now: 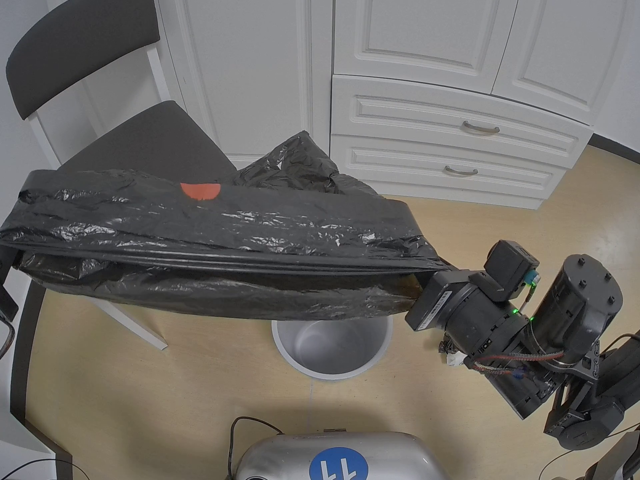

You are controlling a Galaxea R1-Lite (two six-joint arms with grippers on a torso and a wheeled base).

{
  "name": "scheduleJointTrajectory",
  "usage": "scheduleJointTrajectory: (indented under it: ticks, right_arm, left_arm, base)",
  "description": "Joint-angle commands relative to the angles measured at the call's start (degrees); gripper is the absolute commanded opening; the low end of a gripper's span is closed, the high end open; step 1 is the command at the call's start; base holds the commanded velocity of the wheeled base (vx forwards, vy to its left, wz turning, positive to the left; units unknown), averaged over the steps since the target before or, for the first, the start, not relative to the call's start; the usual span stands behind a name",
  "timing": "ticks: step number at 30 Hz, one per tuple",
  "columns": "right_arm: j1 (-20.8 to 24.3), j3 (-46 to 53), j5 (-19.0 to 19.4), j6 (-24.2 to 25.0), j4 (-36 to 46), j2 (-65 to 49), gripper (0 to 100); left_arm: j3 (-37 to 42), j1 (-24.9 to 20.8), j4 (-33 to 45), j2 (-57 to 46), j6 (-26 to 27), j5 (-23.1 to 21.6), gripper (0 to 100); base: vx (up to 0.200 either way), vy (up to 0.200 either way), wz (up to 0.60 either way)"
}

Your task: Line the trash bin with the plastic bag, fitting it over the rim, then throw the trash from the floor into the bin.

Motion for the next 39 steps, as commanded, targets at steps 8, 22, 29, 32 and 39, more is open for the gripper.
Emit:
scheduleJointTrajectory:
  ticks: [8, 22, 29, 32, 39]
  right_arm:
    - [-5.95, 0.48, 3.16, -0.08, 0.12, -1.18, 0]
    - [-9.64, 2.42, 6.67, -3.77, 1.44, -2.58, 0]
    - [-8.76, 4.35, 6.67, -8.34, 1.70, -5.66, 0]
    - [-8.41, 4.96, 6.67, -9.31, 2.93, -7.24, 0]
    - [-5.77, 5.14, 6.06, -10.37, 13.39, -12.25, 0]
  left_arm:
    - [-6.01, -4.57, -4.23, 12.17, 0.12, -0.52, 0]
    - [-7.95, -4.13, -6.61, 17.27, 0.20, -4.21, 0]
    - [-4.61, -4.30, -6.61, 13.13, -0.15, -4.39, 0]
    - [-4.26, -4.57, -6.61, 12.87, 0.12, -4.30, 0]
    - [-0.48, -7.03, -5.73, 10.76, 0.29, -4.12, 0]
  base:
    - [0.000, 0.000, 0.00]
    - [0.000, 0.000, 0.00]
    - [0.000, 0.000, 0.00]
    - [0.000, 0.000, 0.00]
    - [0.000, 0.000, 0.00]
